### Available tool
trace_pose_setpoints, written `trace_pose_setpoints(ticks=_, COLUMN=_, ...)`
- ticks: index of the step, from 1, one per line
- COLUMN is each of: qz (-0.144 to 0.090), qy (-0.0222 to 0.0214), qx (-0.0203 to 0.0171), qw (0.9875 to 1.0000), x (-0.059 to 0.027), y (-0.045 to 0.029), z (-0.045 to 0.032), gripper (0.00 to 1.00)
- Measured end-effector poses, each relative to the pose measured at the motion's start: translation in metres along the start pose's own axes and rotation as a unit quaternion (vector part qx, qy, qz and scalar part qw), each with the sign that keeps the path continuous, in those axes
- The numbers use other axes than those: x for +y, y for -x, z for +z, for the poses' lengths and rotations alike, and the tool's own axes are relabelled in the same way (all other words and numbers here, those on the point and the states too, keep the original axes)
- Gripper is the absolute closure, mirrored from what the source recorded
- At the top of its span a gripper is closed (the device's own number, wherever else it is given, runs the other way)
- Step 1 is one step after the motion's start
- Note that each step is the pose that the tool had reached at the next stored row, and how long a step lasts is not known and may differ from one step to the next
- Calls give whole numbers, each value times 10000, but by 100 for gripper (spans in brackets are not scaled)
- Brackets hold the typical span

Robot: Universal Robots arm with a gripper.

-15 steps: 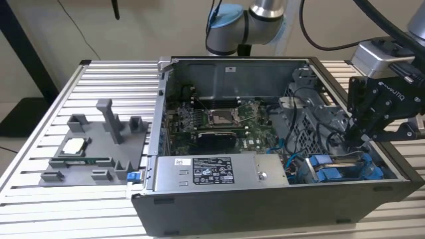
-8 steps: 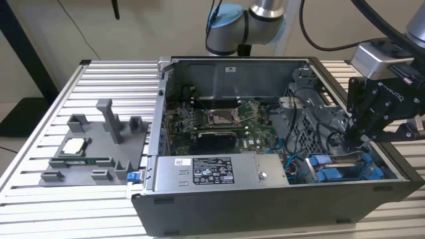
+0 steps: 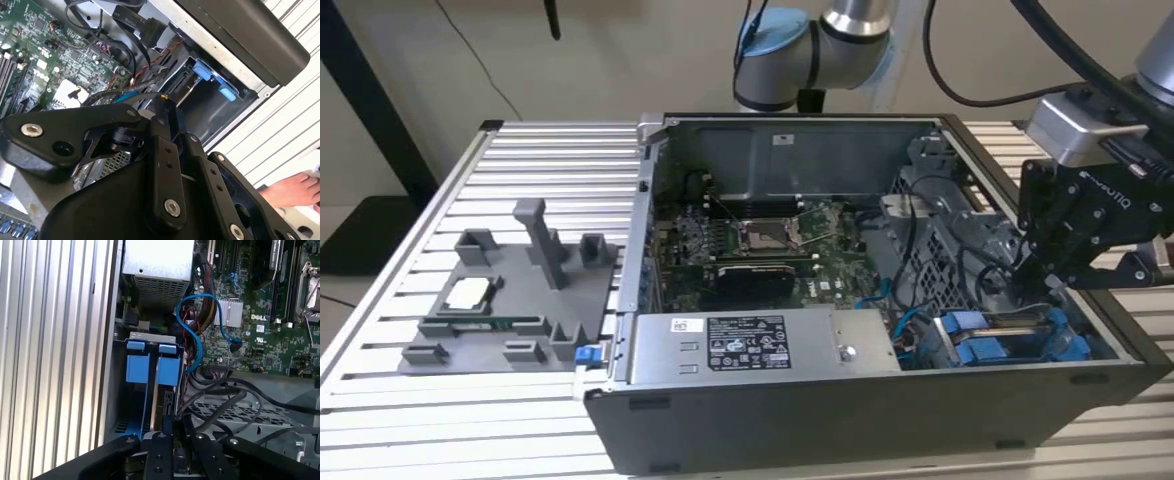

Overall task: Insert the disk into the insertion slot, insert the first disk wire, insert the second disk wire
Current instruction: 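Insert the first disk wire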

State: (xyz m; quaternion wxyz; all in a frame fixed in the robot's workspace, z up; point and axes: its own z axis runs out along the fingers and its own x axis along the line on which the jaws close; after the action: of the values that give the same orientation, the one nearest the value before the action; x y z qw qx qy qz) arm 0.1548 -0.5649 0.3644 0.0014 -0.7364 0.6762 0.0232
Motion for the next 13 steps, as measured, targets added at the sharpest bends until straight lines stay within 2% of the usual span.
trace_pose_setpoints(ticks=5, qz=4, qy=1, qx=-2, qw=10000, x=-2, y=0, z=2, gripper=81)
trace_pose_setpoints(ticks=6, qz=4, qy=22, qx=5, qw=10000, x=-4, y=0, z=4, gripper=81)
trace_pose_setpoints(ticks=8, qz=9, qy=112, qx=40, qw=9999, x=-7, y=0, z=5, gripper=81)
trace_pose_setpoints(ticks=9, qz=10, qy=138, qx=44, qw=9999, x=-8, y=-1, z=5, gripper=81)
trace_pose_setpoints(ticks=13, qz=11, qy=140, qx=44, qw=9999, x=-7, y=-1, z=4, gripper=81)
